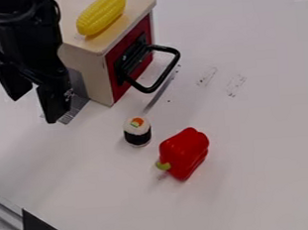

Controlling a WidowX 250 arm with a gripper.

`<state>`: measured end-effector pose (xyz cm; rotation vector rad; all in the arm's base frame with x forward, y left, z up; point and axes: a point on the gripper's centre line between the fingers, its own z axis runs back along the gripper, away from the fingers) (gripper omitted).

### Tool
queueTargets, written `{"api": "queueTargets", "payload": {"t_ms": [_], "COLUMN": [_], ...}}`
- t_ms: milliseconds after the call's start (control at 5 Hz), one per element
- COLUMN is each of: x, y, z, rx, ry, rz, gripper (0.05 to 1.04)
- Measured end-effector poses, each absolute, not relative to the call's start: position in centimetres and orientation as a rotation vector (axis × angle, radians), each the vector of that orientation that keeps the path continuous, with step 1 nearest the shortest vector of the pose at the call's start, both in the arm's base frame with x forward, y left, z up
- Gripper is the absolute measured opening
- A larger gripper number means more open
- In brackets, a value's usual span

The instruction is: Opened the drawer

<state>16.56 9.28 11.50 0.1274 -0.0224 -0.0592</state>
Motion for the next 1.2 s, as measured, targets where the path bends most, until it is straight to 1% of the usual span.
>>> {"api": "queueTargets", "payload": {"t_ms": [200,400,600,1200], "x": [16.3,18.4,21.2,30.3], "y": [9.1,8.0,6.8,3.8], "z": [11.1,9.7,8.8,6.7], "rx": [0.12,0.131,0.155,0.073], "ry": [-0.007,-0.011,-0.034,-0.075], "rz": [-0.062,-0.067,-0.142,-0.164], "gripper": [1.0,1.0,1.0,1.0]}}
